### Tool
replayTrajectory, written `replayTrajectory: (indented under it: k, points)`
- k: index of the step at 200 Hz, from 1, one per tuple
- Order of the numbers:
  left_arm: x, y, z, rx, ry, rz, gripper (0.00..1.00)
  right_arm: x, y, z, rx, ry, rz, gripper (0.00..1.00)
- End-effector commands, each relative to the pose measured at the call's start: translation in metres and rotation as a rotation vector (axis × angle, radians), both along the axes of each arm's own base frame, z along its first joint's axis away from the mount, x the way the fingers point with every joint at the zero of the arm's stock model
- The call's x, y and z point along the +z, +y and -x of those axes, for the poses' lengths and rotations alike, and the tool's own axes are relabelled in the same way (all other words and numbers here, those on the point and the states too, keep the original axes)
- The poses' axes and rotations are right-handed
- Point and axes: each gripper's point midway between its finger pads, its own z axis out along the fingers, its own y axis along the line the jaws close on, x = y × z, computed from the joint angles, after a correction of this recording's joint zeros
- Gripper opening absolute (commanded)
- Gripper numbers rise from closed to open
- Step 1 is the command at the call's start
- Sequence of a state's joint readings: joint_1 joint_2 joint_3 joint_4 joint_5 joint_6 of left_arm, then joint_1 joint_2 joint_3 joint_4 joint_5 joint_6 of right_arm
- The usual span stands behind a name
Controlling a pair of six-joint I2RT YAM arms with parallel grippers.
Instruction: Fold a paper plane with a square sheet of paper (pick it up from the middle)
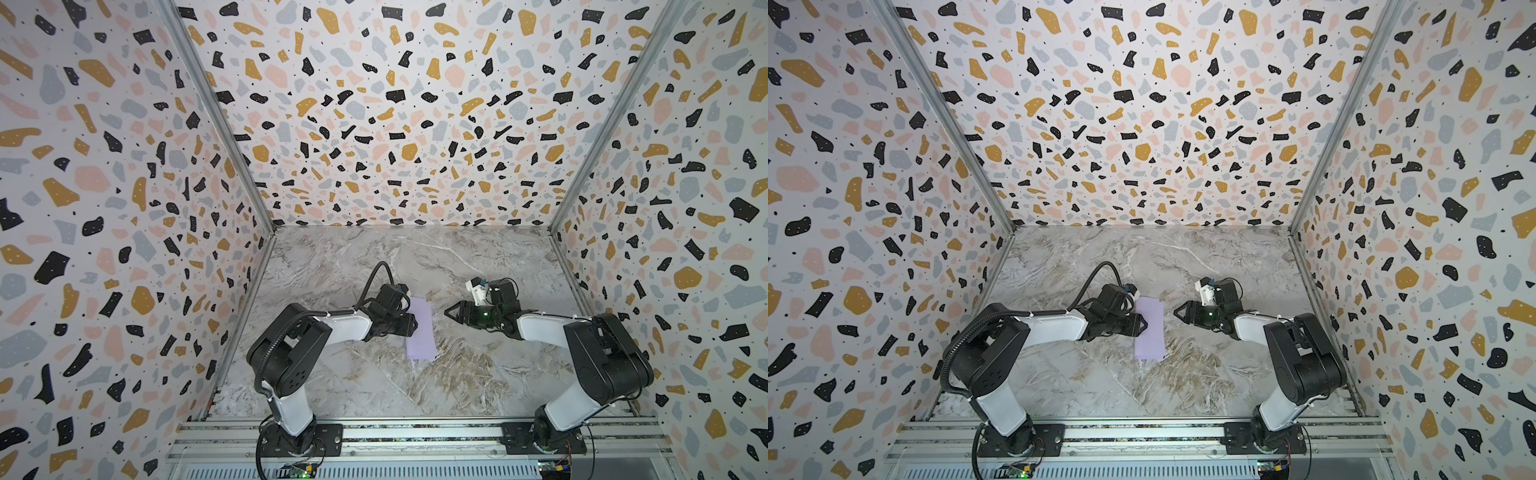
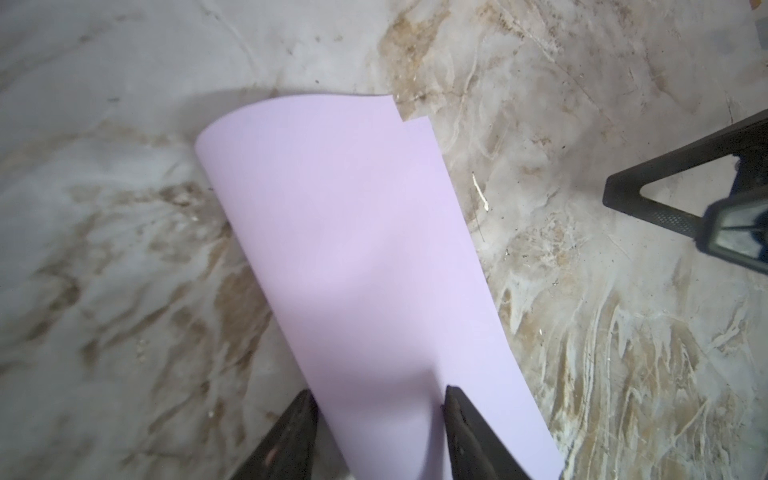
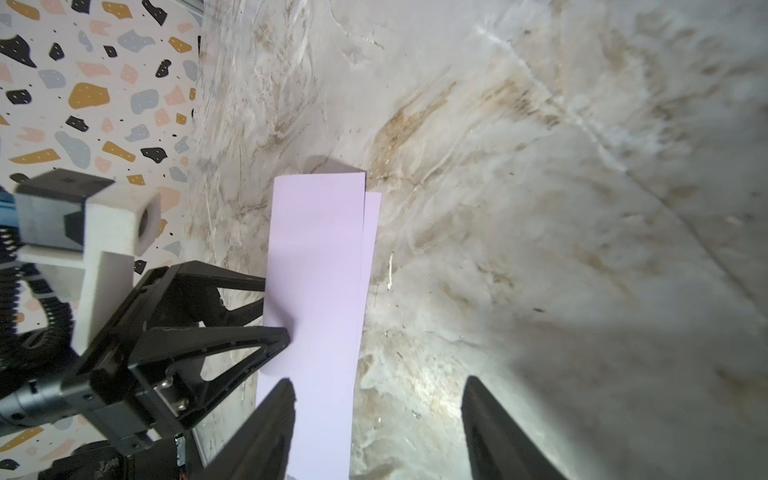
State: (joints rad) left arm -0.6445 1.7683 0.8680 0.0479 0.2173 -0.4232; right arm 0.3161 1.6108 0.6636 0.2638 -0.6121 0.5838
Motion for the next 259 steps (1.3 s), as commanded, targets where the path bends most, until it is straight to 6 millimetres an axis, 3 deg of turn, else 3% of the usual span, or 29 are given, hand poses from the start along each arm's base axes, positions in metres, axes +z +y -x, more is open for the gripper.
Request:
replayTrajectory:
  k: [1,259]
  points:
    - [-0.079,0.063,0.072,-0.029,0.295,-0.309,0.53,0.011,-0.003,-0.007,-0.003,-0.045,0.024,0.7]
    - [-0.069,0.064,0.067,-0.158,0.231,-0.391,0.52,0.001,-0.007,-0.006,-0.007,-0.039,0.072,0.82]
